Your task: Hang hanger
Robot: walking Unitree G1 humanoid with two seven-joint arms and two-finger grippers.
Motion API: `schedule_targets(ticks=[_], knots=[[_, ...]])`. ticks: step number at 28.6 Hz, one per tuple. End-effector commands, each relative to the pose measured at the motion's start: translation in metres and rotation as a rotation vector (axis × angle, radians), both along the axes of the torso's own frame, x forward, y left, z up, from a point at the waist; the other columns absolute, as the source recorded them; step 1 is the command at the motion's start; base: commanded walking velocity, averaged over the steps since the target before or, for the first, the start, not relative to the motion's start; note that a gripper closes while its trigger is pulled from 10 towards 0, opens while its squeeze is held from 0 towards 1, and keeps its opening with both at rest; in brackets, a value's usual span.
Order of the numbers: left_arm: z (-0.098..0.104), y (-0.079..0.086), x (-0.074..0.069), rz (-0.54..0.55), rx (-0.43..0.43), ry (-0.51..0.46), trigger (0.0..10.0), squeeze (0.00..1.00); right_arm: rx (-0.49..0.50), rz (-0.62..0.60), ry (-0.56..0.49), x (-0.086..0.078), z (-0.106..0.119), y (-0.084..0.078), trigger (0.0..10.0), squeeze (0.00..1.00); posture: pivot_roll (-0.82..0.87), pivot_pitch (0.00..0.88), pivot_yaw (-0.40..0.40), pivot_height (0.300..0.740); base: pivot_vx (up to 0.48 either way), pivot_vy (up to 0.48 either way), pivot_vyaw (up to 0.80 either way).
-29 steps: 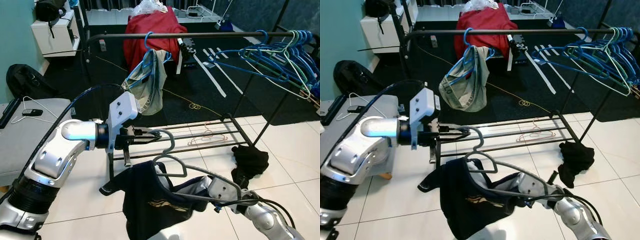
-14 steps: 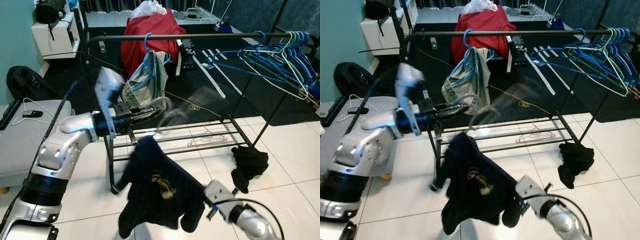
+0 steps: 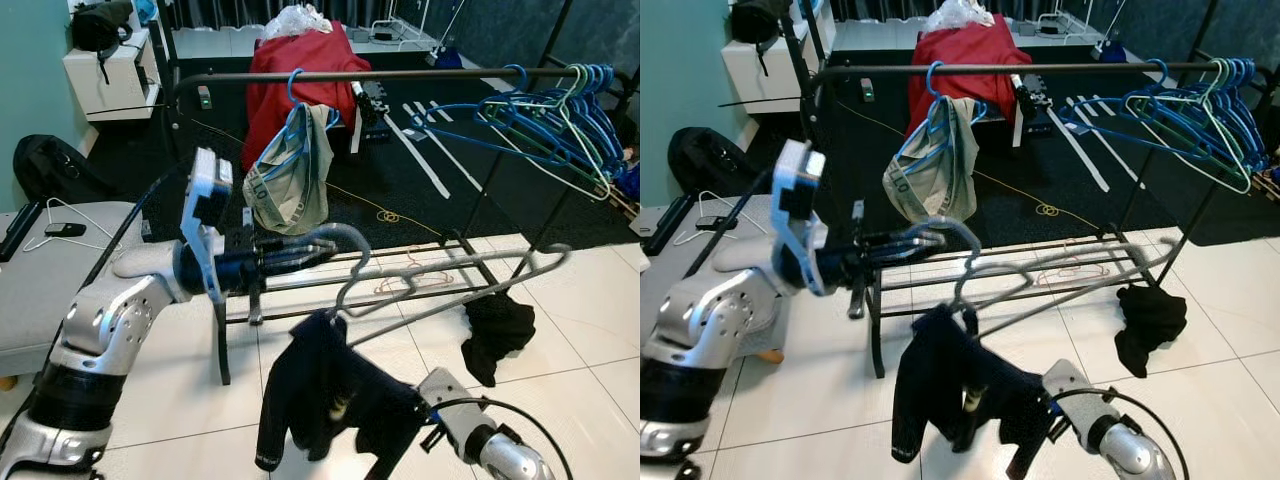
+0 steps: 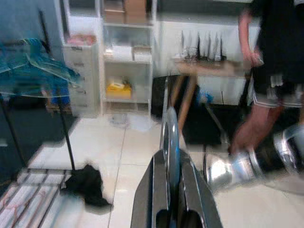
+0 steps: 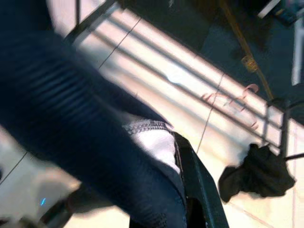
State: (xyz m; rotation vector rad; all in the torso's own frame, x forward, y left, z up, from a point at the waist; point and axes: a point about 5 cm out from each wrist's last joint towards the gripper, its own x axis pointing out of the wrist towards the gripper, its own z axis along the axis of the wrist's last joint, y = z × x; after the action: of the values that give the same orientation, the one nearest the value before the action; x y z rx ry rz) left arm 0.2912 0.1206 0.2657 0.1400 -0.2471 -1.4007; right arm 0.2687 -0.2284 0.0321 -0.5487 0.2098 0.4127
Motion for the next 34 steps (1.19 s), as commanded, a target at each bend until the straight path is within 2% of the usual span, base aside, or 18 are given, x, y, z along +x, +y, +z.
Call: schedule_targets(ticks=[1, 2, 5, 7, 10, 11, 12, 14, 16, 25, 26, 27, 29, 32, 34], knots=[[-0.009, -0.001, -0.002, 0.001, 0.102, -0.034, 0.0, 0.0, 0.02, 0.009, -0.074, 0.0, 0.01, -0.001, 0.0, 0.0, -0.07, 0.119, -0.011, 0.74, 0.0, 0.0, 0.0], [-0.02, -0.001, 0.002, 0.039, 0.19, -0.053, 0.0, 0.0, 0.03, 0.04, -0.143, 0.002, 0.02, 0.001, 0.0, 0.0, -0.07, 0.121, -0.01, 0.74, 0.0, 0.0, 0.0], [-0.02, -0.001, 0.002, 0.039, 0.19, -0.053, 0.0, 0.0, 0.03, 0.04, -0.143, 0.002, 0.02, 0.001, 0.0, 0.0, -0.07, 0.121, -0.01, 0.74, 0.0, 0.0, 0.0], [-0.036, 0.004, 0.011, 0.129, 0.319, -0.08, 0.0, 0.0, 0.051, 0.087, -0.214, 0.001, 0.031, 0.007, 0.0, 0.0, -0.07, 0.125, -0.009, 0.74, 0.0, 0.0, 0.0], [-0.039, 0.009, 0.017, 0.192, 0.351, -0.084, 0.0, 0.0, 0.058, 0.101, -0.223, -0.001, 0.032, 0.008, 0.0, 0.0, -0.07, 0.126, -0.009, 0.74, 0.0, 0.0, 0.0], [-0.041, 0.014, 0.024, 0.269, 0.368, -0.088, 0.0, 0.0, 0.067, 0.109, -0.223, -0.003, 0.031, 0.01, 0.0, 0.0, -0.07, 0.126, -0.008, 0.74, 0.0, 0.0, 0.0], [-0.041, 0.014, 0.024, 0.269, 0.368, -0.088, 0.0, 0.0, 0.067, 0.109, -0.223, -0.003, 0.031, 0.01, 0.0, 0.0, -0.07, 0.126, -0.008, 0.74, 0.0, 0.0, 0.0], [-0.043, 0.022, 0.031, 0.339, 0.394, -0.088, 0.0, 0.0, 0.074, 0.114, -0.219, -0.007, 0.028, 0.011, 0.0, 0.0, -0.07, 0.127, -0.009, 0.74, 0.0, 0.0, 0.0], [-0.045, 0.024, 0.031, 0.346, 0.417, -0.092, 0.0, 0.0, 0.075, 0.112, -0.213, -0.009, 0.027, 0.011, 0.0, 0.0, -0.07, 0.127, -0.009, 0.74, 0.0, 0.0, 0.0], [-0.047, 0.025, 0.022, 0.25, 0.413, -0.077, 0.0, 0.0, 0.052, 0.066, -0.196, -0.014, 0.023, 0.001, 0.0, 0.0, -0.07, 0.126, -0.005, 0.74, 0.0, 0.0, 0.0], [-0.049, 0.025, 0.017, 0.205, 0.423, -0.072, 0.0, 0.0, 0.038, 0.046, -0.202, -0.013, 0.024, -0.005, 0.0, 0.0, -0.07, 0.125, -0.004, 0.74, 0.0, 0.0, 0.0], [-0.049, 0.025, 0.017, 0.205, 0.423, -0.072, 0.0, 0.0, 0.038, 0.046, -0.202, -0.013, 0.024, -0.005, 0.0, 0.0, -0.07, 0.125, -0.004, 0.74, 0.0, 0.0, 0.0], [-0.054, 0.023, 0.009, 0.123, 0.448, -0.054, 0.0, 0.0, 0.012, 0.008, -0.223, -0.011, 0.032, -0.019, 0.0, 0.0, -0.07, 0.123, -0.005, 0.74, 0.0, 0.0, 0.0], [-0.06, 0.021, 0.005, 0.089, 0.478, -0.044, 0.0, 0.0, 0.007, -0.011, -0.243, -0.009, 0.04, -0.028, 0.0, 0.0, -0.07, 0.121, -0.005, 0.74, 0.0, 0.0, 0.0], [-0.06, 0.021, 0.005, 0.089, 0.478, -0.044, 0.0, 0.0, 0.007, -0.011, -0.243, -0.009, 0.04, -0.028, 0.0, 0.0, -0.07, 0.121, -0.005, 0.74, 0.0, 0.0, 0.0]])
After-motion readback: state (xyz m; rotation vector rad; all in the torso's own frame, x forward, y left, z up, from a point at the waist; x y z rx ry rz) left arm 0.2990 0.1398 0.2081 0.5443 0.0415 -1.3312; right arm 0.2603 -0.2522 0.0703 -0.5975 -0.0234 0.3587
